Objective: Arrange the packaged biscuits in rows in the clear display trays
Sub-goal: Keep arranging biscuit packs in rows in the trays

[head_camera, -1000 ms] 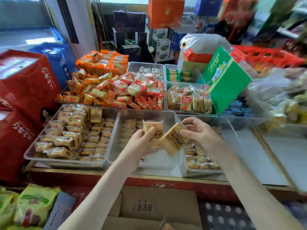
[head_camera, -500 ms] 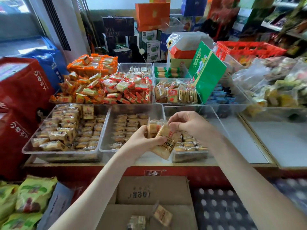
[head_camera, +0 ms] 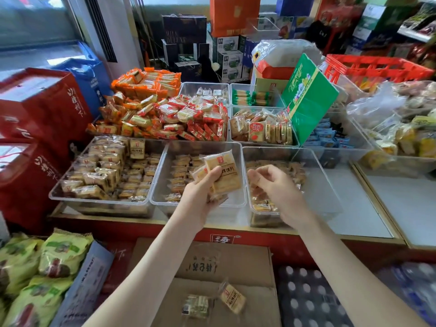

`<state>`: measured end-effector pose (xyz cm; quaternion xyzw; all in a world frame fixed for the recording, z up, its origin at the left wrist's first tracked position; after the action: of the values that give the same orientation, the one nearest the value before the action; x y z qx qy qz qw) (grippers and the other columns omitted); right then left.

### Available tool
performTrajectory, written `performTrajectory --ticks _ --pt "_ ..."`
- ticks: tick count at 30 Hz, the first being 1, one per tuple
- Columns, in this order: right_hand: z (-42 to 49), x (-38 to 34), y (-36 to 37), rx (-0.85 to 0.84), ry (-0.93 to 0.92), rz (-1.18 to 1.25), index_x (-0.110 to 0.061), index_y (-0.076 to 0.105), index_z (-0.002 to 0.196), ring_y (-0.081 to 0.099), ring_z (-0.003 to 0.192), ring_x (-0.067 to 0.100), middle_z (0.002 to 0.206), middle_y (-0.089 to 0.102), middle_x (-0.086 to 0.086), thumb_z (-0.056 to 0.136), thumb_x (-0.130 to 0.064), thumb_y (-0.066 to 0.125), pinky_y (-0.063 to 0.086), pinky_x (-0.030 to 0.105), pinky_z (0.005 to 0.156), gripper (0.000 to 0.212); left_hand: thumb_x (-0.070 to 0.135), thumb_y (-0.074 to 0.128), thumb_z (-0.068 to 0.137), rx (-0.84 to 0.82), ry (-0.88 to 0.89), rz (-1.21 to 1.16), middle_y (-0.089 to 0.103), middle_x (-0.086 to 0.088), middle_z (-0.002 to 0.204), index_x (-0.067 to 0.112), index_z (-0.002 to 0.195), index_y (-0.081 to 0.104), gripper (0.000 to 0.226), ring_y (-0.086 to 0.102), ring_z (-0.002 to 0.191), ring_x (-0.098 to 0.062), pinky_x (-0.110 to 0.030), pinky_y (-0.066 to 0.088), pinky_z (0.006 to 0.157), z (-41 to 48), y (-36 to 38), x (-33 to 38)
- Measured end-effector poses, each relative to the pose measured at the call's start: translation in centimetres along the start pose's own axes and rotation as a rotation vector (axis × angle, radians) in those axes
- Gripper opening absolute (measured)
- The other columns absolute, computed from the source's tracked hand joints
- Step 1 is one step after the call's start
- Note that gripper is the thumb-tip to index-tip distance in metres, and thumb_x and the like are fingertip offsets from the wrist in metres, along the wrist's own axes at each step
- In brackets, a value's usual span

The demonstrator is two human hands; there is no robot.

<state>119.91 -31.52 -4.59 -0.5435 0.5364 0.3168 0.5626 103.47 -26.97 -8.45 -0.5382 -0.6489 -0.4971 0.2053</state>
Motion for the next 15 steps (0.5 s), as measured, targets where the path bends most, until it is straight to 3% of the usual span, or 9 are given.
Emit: performTrajectory --ticks 2,7,11,15 --pt "-0.7 0.8 1.7 -0.077 0.059 0.159 -0.007 0.060 0.100 0.065 0.069 0.015 0.083 0.067 0.008 0.078 -0.040 0.064 0.054 0.027 0.065 0.040 0.027 0.070 0.087 -0.005 0.015 -0.060 0.077 -0.003 0.091 0.016 0.105 0.067 0.021 0.073 0.088 -0.017 -0.035 0.057 0.086 -0.2 0.5 0.0" --pt "-1.4 0.6 2.4 0.034 0.002 0.533 -0.005 0.060 0.097 0.066 0.070 0.018 0.080 0.068 0.008 0.091 -0.006 0.062 0.057 0.025 0.069 0.006 0.026 0.066 0.090 -0.031 0.049 -0.162 0.076 -0.005 0.094 0.015 0.107 0.066 0.021 0.072 0.089 -0.018 -0.034 0.055 0.089 -0.8 1.3 -0.5" --pt "-2.0 0.8 2.7 0.093 -0.013 0.637 -0.008 0.057 0.094 0.059 0.071 0.014 0.079 0.062 0.002 0.089 0.000 0.063 0.053 0.024 0.068 0.011 0.025 0.065 0.091 -0.058 0.087 -0.190 0.076 -0.004 0.097 0.016 0.107 0.066 0.019 0.072 0.093 -0.018 -0.034 0.054 0.091 -1.2 2.1 -0.7" --pt "-2.4 1.1 2.5 0.169 -0.053 0.603 -0.010 0.056 0.103 0.056 0.073 0.012 0.080 0.058 0.000 0.090 -0.003 0.065 0.051 0.024 0.072 0.018 0.025 0.068 0.088 0.009 0.142 -0.189 0.075 -0.004 0.101 0.017 0.111 0.065 0.024 0.069 0.104 -0.023 -0.036 0.053 0.094 -1.2 1.9 -0.7"
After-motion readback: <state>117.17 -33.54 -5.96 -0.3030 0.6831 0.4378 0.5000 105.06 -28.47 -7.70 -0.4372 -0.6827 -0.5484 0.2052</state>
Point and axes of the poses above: each hand's wrist, its own z-axis towards the middle knuckle, its own y-axis out of the palm, x = y × z, the point moved 6 cm from there along z, towards the middle knuckle
